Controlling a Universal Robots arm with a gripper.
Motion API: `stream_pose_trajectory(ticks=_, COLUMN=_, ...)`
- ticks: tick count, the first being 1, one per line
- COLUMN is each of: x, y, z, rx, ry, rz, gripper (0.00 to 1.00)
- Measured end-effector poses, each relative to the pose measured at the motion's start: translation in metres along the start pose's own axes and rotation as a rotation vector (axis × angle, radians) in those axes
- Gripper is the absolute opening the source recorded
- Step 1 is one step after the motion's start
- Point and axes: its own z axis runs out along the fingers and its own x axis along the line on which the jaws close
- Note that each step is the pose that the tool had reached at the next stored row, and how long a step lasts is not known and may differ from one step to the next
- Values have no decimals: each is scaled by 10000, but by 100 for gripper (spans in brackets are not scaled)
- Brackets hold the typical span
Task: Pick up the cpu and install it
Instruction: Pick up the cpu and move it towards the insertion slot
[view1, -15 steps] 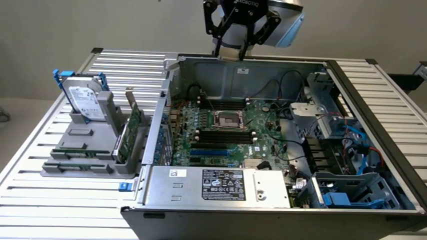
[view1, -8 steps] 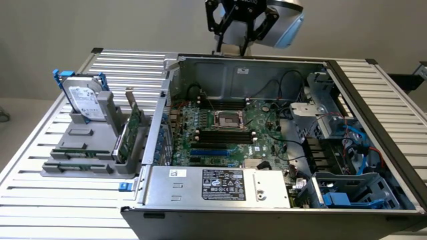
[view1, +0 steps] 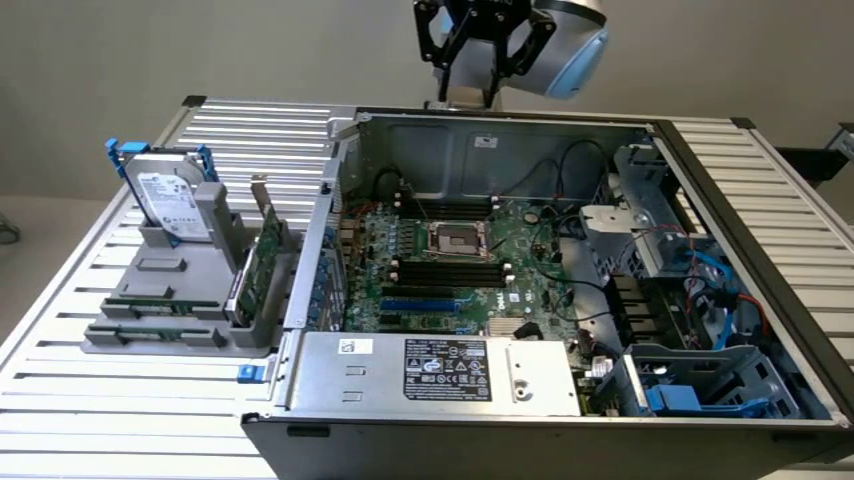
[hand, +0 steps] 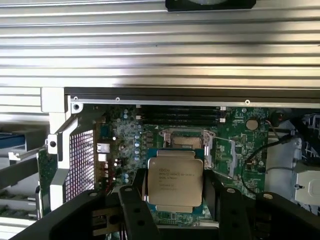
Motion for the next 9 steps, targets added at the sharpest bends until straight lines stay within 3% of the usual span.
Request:
stream_pose_trajectory(ticks=3, x=-3, y=12, z=32, rx=106, ry=-83, rz=-4, gripper=55)
stream_pose_trajectory(ticks=9, x=-13, y=12, z=124, rx=134, ry=-174, rz=-20, gripper=55)
